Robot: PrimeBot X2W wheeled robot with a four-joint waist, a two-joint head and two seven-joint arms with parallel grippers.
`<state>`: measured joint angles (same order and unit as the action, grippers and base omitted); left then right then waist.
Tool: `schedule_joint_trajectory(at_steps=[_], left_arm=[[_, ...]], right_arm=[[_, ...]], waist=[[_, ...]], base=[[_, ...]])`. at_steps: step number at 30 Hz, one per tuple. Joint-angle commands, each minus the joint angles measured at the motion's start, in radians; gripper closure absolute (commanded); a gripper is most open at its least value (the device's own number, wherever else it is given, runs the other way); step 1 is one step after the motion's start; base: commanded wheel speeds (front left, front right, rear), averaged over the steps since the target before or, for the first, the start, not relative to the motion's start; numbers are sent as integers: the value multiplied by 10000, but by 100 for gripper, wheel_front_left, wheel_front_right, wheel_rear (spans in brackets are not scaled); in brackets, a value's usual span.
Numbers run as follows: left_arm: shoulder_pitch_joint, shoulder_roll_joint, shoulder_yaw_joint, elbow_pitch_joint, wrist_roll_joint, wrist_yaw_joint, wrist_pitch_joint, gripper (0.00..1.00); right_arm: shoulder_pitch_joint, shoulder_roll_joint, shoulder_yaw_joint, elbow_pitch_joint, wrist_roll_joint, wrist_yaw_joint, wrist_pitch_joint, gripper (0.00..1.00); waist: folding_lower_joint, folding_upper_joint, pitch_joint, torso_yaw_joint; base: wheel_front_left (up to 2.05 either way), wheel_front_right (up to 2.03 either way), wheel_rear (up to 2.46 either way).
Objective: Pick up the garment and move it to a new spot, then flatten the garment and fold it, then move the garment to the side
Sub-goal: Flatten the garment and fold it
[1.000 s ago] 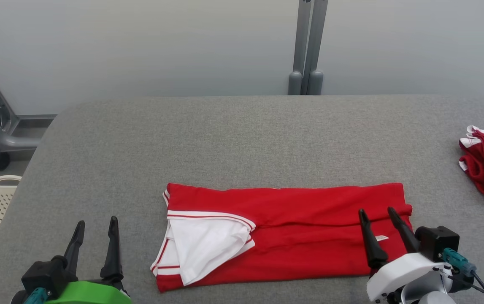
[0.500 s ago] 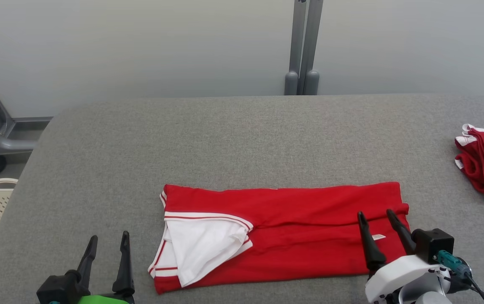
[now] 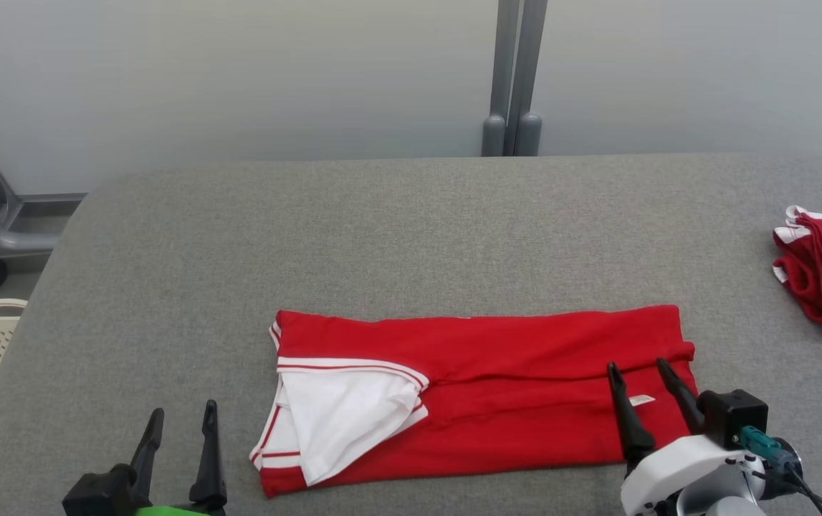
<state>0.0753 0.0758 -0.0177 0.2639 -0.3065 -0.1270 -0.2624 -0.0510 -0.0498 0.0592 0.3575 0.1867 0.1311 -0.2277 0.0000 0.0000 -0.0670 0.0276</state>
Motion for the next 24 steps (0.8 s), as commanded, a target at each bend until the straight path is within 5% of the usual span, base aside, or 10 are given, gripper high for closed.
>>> schedule_joint_trajectory(at_steps=[1, 6, 16, 24], left_arm=[[-36, -30, 7, 2, 88, -30, -29, 0], [-107, -79, -102, -11, 98, -45, -29, 0], [-181, 39, -382, 17, -59, -42, -29, 0], [-414, 123, -589, 13, -170, -43, -29, 0]], right_arm=[[-108, -17, 23, 29, -55, -9, 7, 0], [-358, -27, -213, -118, -512, -10, 529, 0], [-1583, 2, -2547, -483, -1892, -10, 5044, 0], [-2482, -22, -3508, 72, -2304, -10, 6598, 0]], waist=[[0, 0, 4, 0], [0, 0, 53, -6], [0, 0, 388, 33], [0, 0, 919, 238]], base=[[0, 0, 0], [0, 0, 0], [0, 0, 0], [0, 0, 0]])
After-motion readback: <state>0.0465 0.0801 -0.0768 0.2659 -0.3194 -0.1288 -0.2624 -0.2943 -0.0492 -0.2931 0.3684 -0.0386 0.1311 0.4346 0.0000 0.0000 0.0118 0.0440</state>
